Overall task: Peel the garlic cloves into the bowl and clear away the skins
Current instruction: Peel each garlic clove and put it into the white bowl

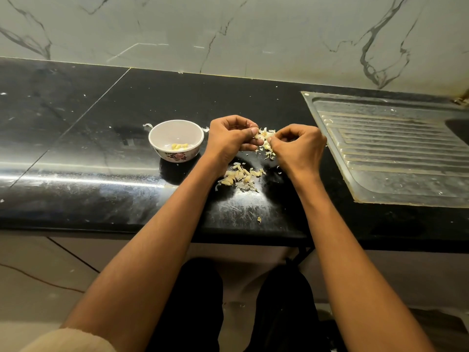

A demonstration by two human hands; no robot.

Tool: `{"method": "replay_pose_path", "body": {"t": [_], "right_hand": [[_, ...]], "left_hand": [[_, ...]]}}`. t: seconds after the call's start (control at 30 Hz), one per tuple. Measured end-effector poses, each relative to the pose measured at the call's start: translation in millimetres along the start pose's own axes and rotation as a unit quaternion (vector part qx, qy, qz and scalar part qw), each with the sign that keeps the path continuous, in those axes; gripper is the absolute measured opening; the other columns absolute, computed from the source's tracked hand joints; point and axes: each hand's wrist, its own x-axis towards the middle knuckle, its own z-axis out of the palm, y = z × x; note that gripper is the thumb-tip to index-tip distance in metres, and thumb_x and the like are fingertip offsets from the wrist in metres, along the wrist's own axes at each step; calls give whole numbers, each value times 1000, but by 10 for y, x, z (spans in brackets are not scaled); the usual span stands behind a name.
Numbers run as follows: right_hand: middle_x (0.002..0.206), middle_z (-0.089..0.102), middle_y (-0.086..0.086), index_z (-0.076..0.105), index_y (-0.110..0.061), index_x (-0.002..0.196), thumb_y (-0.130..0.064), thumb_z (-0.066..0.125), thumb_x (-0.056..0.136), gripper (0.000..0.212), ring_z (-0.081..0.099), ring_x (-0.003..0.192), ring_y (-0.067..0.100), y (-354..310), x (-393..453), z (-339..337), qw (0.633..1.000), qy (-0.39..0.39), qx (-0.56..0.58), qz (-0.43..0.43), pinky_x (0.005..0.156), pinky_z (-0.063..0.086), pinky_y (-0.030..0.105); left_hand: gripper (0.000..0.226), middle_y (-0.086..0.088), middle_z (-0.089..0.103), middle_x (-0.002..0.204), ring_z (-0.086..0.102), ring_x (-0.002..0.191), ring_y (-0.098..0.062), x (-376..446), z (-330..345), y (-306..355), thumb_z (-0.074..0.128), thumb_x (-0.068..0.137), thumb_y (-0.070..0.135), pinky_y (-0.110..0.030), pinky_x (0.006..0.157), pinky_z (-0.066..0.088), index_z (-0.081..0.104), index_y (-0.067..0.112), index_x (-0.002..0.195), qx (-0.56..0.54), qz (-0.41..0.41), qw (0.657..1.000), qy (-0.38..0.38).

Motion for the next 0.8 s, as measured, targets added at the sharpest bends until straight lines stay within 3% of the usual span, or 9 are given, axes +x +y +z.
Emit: {"method": "replay_pose_path", "body": {"t": [0.17,0.3,0.43,0.6,0.67,0.77,0.8], "right_hand": [[69,54,-14,77,-24,69,-16,85,67,11,50,58,2,22,23,4,999,-19,-29,26,49,29,7],[65,57,-11,77,-18,72,-1,74,68,18,50,57,3,-25,3,-34,998,-42,-20,34,51,38,9],[63,69,-2,77,-13,66,-7,67,78,17,64,63,12,-23,12,-16,998,-48,-6,44,57,47,24],[60,69,3,78,-12,66,-24,70,85,23,66,60,20,3,24,20,998,-45,15,39,56,50,32],[66,72,-7,82,-19,74,-18,80,80,6,65,58,8,10,17,19,998,-56,26,25,56,53,26],[86,72,-10,83,-25,97,-2,80,75,32,67,66,10,11,15,12,996,-78,43,16,61,57,20],[90,73,-10,82,-24,100,-2,80,77,32,68,71,11,8,22,11,996,-74,56,17,64,58,20]], "left_hand": [[6,-12,71,75,75,68,-23,-4,-3,3,68,90,-9,-25,61,60,69,-4,91,-1,5,1000,0],[6,-14,71,75,74,70,-24,2,-5,-16,70,89,-10,-26,64,61,70,-5,91,8,14,1000,2],[7,-17,72,80,72,69,-20,17,-13,-29,74,86,-8,-24,62,57,72,-4,92,28,20,999,7],[6,-19,75,86,70,68,-18,43,-29,-48,73,88,-5,-22,64,57,72,0,91,6,18,1000,12],[4,-19,75,86,69,66,-17,54,-31,-59,73,89,-4,-22,63,57,71,-1,92,-4,20,1000,11],[4,-18,76,84,69,64,-16,63,-35,-72,72,90,-2,-21,62,57,71,0,93,-10,15,1000,17],[4,-18,76,85,69,64,-15,66,-39,-74,73,90,-2,-21,62,57,71,0,94,-10,13,1000,19]]}}
